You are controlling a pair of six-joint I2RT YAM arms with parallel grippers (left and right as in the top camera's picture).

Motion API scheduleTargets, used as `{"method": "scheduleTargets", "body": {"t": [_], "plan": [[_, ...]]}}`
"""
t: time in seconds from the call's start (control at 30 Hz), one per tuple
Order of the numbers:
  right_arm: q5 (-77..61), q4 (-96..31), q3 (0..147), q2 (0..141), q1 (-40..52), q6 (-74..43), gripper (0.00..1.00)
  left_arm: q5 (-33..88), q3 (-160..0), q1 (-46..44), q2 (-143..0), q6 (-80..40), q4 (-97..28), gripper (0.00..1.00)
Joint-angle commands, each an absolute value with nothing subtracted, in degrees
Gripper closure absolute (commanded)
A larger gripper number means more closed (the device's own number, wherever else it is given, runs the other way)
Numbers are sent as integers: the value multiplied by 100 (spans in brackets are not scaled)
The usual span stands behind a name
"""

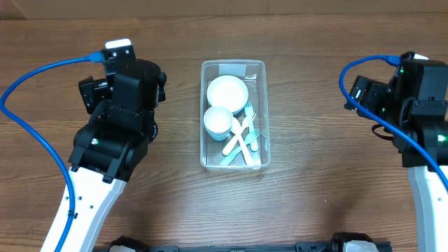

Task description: Pack container

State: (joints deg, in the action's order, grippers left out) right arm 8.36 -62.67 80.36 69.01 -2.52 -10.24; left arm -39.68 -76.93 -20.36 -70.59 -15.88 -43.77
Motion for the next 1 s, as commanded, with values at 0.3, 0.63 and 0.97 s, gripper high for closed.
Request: {"method": "scheduleTargets", "body": {"t": [0.3, 0.63, 0.97], "plan": [[386, -6104, 8106, 3312, 187, -1024, 0, -4040, -7778, -2016, -7098, -1540, -4372, 0], [-285, -3199, 4753, 880, 198, -1024, 0, -4040, -7778, -2016, -7098, -1542, -4372, 0], [-904, 204, 1334, 16, 187, -1090, 0, -4040, -7778, -2016, -7098, -1542, -4372, 0]]}}
